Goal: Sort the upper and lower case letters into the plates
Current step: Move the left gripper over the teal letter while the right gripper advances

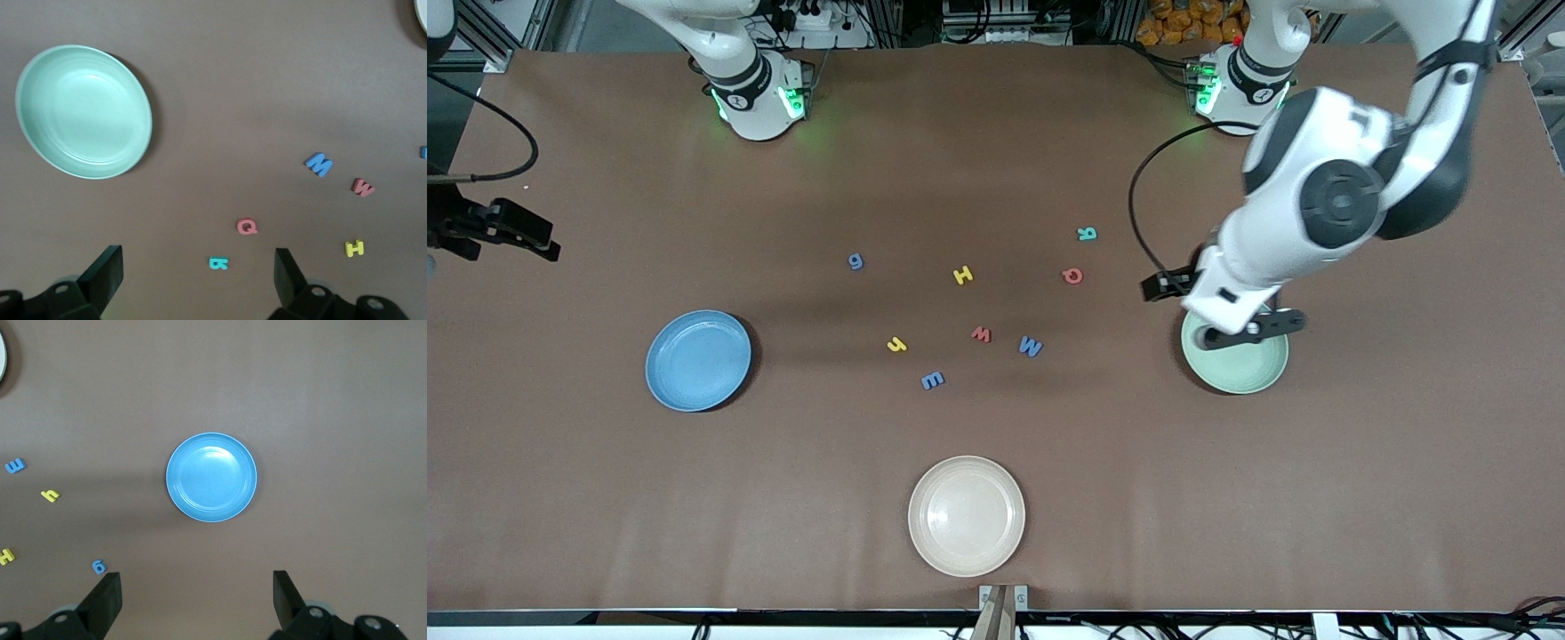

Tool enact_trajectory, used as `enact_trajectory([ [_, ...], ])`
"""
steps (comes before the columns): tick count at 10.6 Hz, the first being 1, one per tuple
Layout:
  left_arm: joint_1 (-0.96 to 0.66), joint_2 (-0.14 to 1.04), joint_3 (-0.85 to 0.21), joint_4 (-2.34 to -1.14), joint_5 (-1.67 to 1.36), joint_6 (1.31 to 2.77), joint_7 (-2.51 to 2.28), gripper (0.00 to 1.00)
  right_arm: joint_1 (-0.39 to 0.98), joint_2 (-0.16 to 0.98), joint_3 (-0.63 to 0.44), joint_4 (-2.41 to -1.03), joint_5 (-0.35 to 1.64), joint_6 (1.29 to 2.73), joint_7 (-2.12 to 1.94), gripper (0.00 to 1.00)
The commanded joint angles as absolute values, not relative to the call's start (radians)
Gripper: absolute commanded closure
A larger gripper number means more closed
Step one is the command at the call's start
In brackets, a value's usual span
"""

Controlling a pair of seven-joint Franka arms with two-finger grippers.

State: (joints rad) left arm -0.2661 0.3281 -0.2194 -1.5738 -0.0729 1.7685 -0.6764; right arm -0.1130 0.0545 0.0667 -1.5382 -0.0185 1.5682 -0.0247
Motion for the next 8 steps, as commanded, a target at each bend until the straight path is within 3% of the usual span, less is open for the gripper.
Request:
enact_trajectory([
  [1, -0.276, 0.319, -0.238, -1.678, -0.100, 1.903, -0.730, 0.00, -0.126, 0.078, 0.074, -1.537, 0.002, 1.578, -0.035, 0.00],
  [4, -0.290, 0.305, -0.280, -1.859, -0.135, 2.072, -0.846, 0.00, -0.121, 0.127, 0.074, -1.537, 0.003, 1.598, -0.034, 0.00],
  [8, -0.336, 0.305, -0.310, -1.946, -0.121, 2.202, -0.994, 0.00, -0.115, 0.169, 0.080, -1.564, 0.005, 1.606, -0.037, 0.00],
])
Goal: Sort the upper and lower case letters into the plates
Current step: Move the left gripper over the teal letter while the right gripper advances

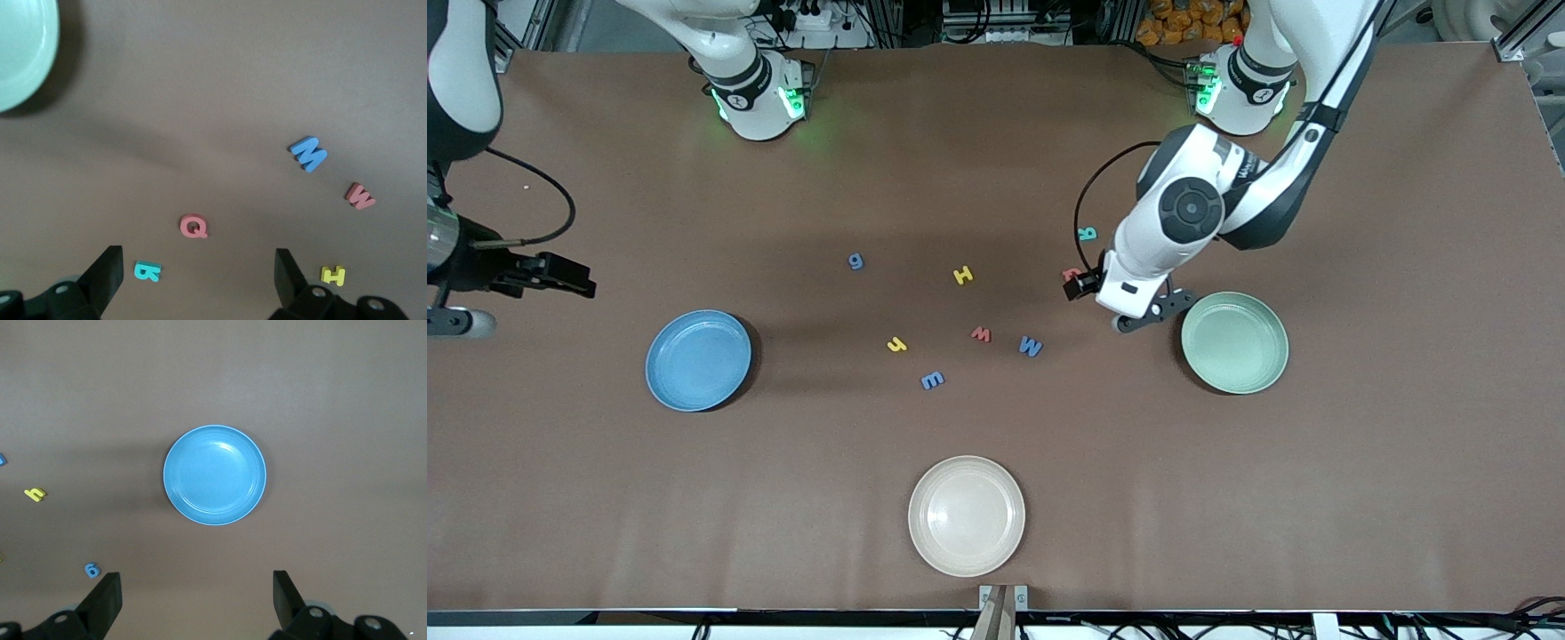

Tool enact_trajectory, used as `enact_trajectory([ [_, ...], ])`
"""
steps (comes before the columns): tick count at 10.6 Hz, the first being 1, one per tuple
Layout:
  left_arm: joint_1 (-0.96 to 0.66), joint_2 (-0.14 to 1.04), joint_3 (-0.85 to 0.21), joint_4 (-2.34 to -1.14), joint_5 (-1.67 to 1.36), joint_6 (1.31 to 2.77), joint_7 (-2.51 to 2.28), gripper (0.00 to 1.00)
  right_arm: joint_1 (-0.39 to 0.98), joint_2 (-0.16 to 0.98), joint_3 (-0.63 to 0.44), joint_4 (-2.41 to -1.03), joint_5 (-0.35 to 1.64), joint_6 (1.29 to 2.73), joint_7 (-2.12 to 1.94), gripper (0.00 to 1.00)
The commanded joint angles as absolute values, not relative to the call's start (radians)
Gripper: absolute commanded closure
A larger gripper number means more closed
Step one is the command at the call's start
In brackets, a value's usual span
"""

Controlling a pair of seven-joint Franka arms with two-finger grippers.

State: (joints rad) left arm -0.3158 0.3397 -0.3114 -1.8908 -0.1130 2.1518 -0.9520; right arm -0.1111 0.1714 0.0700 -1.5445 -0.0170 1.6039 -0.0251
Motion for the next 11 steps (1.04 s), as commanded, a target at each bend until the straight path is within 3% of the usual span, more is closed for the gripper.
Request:
enact_trajectory([
  [1, -0.342, 0.305, -0.311, -1.992, -0.121, 2.277, -1.024, 0.00, -0.089, 0.173, 0.083, -1.569, 0.035, 1.621, -0.032, 0.00],
  [3, -0.360, 0.292, -0.325, -2.148, -0.121, 2.504, -1.043, 0.00, -0.031, 0.199, 0.083, -1.569, 0.043, 1.643, -0.029, 0.00],
  [11, -0.406, 0.296, -0.374, -2.289, 0.195, 2.500, -1.314, 0.00, 0.040, 0.248, 0.081, -1.566, 0.045, 1.675, -0.029, 0.00],
])
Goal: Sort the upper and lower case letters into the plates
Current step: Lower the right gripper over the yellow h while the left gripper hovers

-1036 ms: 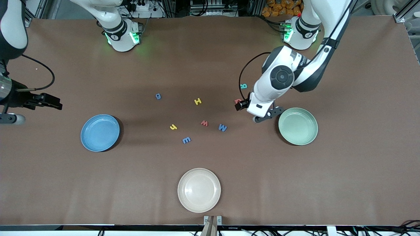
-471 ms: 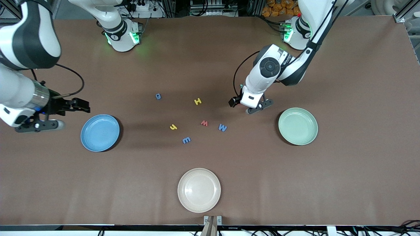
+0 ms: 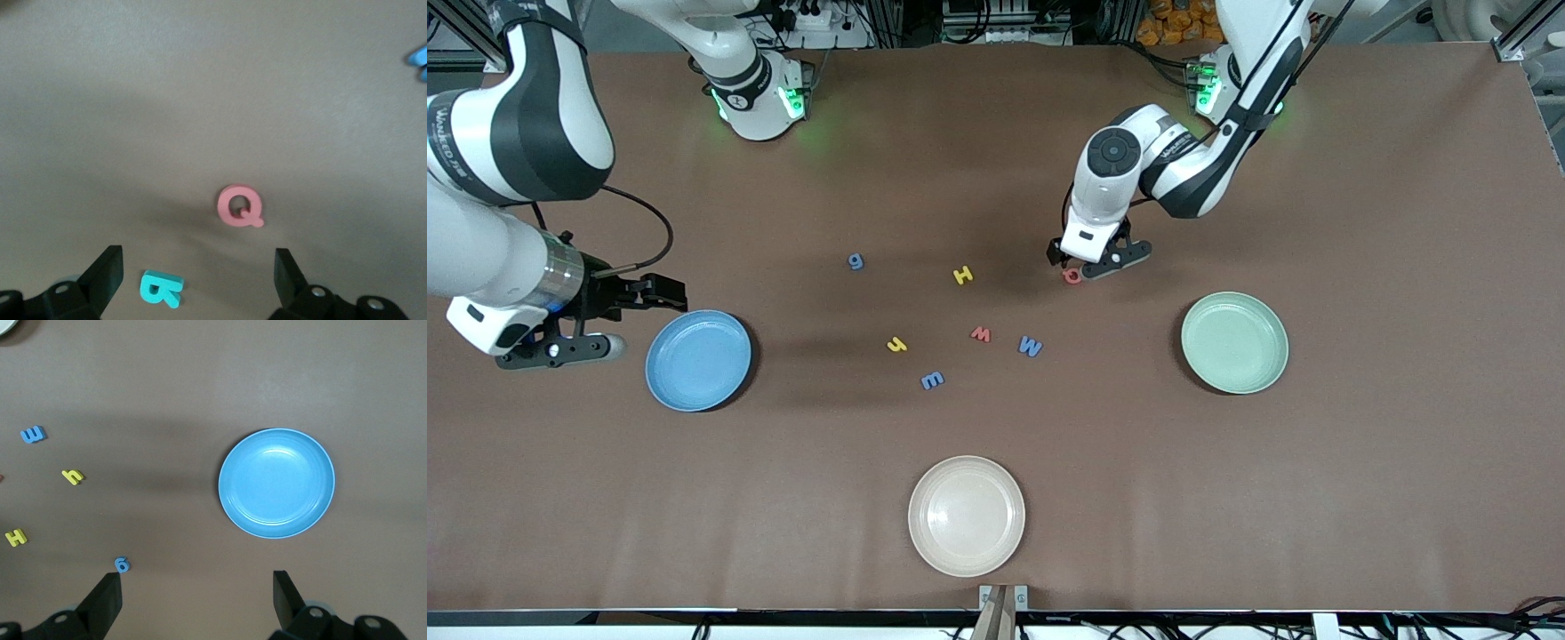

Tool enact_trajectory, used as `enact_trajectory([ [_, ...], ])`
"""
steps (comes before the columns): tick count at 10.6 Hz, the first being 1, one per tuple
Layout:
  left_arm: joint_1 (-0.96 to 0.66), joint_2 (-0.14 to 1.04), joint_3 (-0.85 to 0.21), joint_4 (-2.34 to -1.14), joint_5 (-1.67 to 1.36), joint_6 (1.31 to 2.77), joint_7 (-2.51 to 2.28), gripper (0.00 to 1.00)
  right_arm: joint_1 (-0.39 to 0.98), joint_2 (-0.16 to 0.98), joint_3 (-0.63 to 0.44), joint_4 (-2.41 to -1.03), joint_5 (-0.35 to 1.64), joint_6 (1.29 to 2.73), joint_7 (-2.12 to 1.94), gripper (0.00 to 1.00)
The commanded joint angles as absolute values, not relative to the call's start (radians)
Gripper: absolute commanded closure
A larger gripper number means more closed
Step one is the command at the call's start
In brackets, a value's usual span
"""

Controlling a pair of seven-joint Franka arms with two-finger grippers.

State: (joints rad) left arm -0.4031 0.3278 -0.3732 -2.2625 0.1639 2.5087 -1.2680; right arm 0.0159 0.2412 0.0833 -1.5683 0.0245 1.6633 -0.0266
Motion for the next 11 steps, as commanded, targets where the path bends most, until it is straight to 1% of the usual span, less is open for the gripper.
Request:
enact_trajectory([
  [1, -0.411, 0.295, -0.383, -2.307, 0.196, 2.500, -1.331, 0.00, 0.057, 0.256, 0.081, -1.566, 0.044, 1.677, -0.012, 0.00],
  [4, -0.413, 0.299, -0.390, -2.326, 0.196, 2.508, -1.379, 0.00, 0.136, 0.291, 0.081, -1.566, 0.045, 1.727, 0.102, 0.00],
  [5, -0.411, 0.292, -0.414, -2.336, 0.196, 2.508, -1.397, 0.00, 0.185, 0.316, 0.081, -1.566, 0.037, 1.770, 0.177, 0.00],
  [7, -0.410, 0.299, -0.416, -2.355, 0.212, 2.522, -1.399, 0.00, 0.267, 0.374, 0.081, -1.563, 0.029, 1.863, 0.296, 0.00],
  [9, -0.408, 0.307, -0.416, -2.393, 0.251, 2.586, -1.401, 0.00, 0.296, 0.428, 0.081, -1.562, 0.018, 1.923, 0.270, 0.00],
  [11, -0.408, 0.310, -0.414, -2.402, 0.253, 2.599, -1.401, 0.00, 0.337, 0.449, 0.081, -1.569, 0.002, 1.936, 0.216, 0.00],
])
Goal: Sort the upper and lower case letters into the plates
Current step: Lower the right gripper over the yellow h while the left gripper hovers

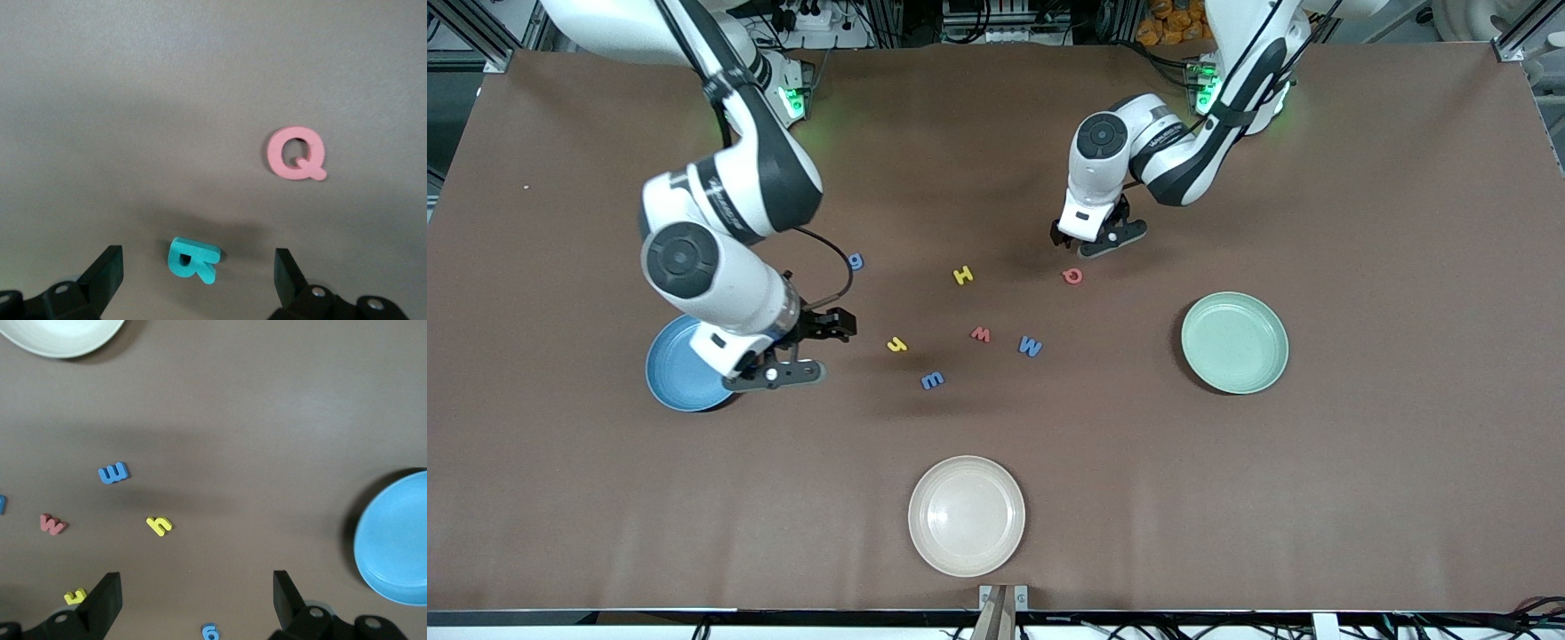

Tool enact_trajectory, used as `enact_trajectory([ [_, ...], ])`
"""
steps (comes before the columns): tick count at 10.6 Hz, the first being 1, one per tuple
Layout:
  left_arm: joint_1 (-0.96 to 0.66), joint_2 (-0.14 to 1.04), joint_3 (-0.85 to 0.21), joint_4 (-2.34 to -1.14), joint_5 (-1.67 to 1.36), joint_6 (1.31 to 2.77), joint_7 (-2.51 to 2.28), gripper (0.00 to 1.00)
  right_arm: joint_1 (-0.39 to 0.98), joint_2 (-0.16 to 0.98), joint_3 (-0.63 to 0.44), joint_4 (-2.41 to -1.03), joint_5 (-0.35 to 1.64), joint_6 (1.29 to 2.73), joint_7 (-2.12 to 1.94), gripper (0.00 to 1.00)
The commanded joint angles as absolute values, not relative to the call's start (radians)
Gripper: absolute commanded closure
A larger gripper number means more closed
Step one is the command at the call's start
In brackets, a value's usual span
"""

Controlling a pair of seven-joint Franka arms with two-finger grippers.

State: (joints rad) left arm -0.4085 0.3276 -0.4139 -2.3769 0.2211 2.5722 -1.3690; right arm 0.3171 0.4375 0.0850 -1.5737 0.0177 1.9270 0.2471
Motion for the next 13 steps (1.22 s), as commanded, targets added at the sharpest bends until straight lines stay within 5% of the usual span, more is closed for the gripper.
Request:
enact_trajectory([
  [1, -0.408, 0.313, -0.414, -2.399, 0.252, 2.605, -1.401, 0.00, 0.363, 0.465, 0.081, -1.571, 0.000, 1.956, 0.201, 0.00],
  [3, -0.413, 0.342, -0.413, -2.401, 0.253, 2.652, -1.428, 0.00, 0.414, 0.495, 0.081, -1.607, -0.066, 2.060, 0.122, 0.00],
  [6, -0.407, 0.338, -0.413, -2.401, 0.264, 2.654, -1.430, 0.00, 0.423, 0.451, 0.081, -1.875, -0.069, 2.336, 0.097, 0.00],
  [13, -0.396, 0.360, -0.413, -2.408, 0.318, 2.689, -1.451, 0.00, 0.477, 0.560, 0.077, -1.905, -0.137, 2.482, 0.110, 0.00],
])
